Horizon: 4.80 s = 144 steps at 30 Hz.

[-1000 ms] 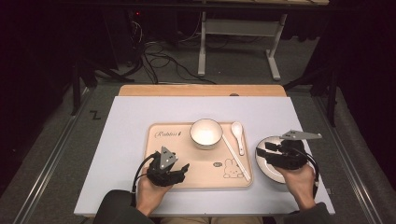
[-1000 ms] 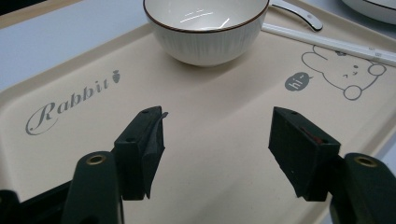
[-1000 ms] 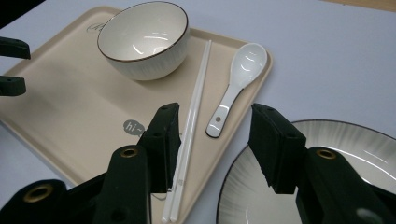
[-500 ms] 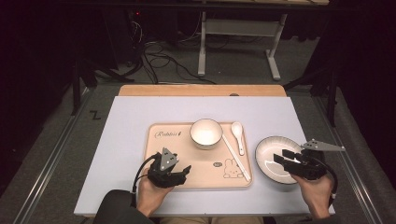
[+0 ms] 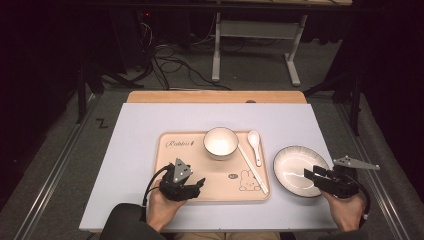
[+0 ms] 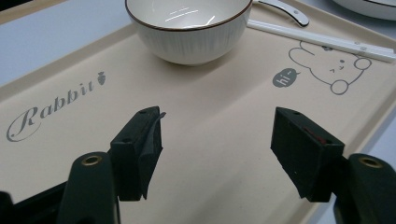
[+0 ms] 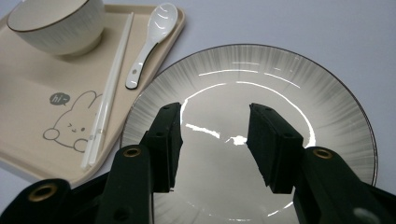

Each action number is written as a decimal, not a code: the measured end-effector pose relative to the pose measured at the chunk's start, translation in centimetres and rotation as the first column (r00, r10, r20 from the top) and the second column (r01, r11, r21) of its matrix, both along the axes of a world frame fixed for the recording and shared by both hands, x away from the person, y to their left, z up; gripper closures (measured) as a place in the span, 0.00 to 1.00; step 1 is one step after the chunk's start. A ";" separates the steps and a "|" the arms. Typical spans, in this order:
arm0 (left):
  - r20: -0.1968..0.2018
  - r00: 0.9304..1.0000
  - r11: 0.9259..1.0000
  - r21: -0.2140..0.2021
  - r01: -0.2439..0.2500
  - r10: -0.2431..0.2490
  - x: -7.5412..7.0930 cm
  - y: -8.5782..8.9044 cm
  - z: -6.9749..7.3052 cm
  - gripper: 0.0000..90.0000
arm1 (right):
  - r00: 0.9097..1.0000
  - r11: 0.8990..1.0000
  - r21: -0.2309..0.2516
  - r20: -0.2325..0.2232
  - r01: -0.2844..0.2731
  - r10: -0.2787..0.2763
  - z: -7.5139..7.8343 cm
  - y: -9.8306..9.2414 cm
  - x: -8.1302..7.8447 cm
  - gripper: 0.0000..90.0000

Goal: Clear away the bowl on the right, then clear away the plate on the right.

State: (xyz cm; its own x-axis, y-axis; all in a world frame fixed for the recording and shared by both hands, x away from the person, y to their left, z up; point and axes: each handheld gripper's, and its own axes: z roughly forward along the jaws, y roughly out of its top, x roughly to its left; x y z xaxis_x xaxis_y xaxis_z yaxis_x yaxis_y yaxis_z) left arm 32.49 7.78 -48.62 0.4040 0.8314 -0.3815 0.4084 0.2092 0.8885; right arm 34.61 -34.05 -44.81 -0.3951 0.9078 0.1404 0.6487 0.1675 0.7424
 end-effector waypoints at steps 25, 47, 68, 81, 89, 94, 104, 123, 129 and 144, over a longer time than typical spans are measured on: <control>0.002 1.000 1.000 0.020 -0.015 0.015 -0.2 0.1 -0.2 0.38 | 0.997 0.996 -0.047 -0.033 0.073 -0.074 -0.9 -2.2 1.0 0.63; 0.002 0.999 0.997 0.052 -0.048 0.048 -0.7 0.4 -0.6 0.38 | 0.987 0.986 -0.087 -0.064 0.139 -0.144 -1.7 -5.0 3.2 0.67; -0.004 0.995 0.994 0.050 -0.100 0.100 -1.3 1.2 -0.7 0.38 | 0.971 0.993 -0.011 -0.211 0.113 -0.113 -3.6 -6.2 5.8 0.77; -0.007 0.994 0.993 0.041 -0.107 0.107 -1.4 1.3 -0.7 0.39 | 0.959 0.987 0.112 -0.269 0.117 -0.083 -4.0 -7.5 6.2 0.89; -0.005 0.997 0.996 0.052 -0.077 0.077 -1.2 0.7 -0.7 0.39 | 0.957 0.988 0.119 -0.282 0.103 -0.066 -4.0 -7.4 5.6 0.89; -0.008 0.999 0.997 0.059 -0.050 0.051 -0.9 0.1 -0.8 0.39 | 0.958 0.992 0.098 -0.282 0.081 -0.050 -4.1 -7.2 5.4 0.81; 0.004 0.999 0.998 0.052 -0.038 0.038 -0.7 -0.4 -0.7 0.39 | 0.944 0.980 0.165 -0.325 0.113 -0.054 -4.5 -7.4 5.7 0.86; 0.015 1.000 0.999 0.039 -0.016 0.016 -0.5 -0.7 -0.5 0.39 | 0.981 0.967 0.242 -0.189 0.084 -0.038 -2.2 -7.3 4.6 0.96; 0.034 0.999 0.999 0.032 0.019 -0.020 -0.6 -1.2 -0.4 0.39 | 0.988 0.972 0.217 -0.139 0.092 -0.062 -1.6 -7.2 3.8 0.96; 0.036 0.991 0.991 0.006 0.132 -0.132 -0.5 -2.7 0.3 0.42 | 0.996 0.971 0.227 -0.066 0.069 -0.056 -0.1 -6.8 1.5 0.96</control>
State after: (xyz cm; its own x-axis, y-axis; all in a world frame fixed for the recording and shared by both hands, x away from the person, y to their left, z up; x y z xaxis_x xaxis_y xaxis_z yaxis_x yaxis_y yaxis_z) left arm 31.99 5.06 -48.36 0.5239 0.7711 -0.3618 0.4002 0.1520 0.9037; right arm 36.14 -40.88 -44.96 -0.3236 0.8715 0.3686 0.6962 -0.0445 0.7165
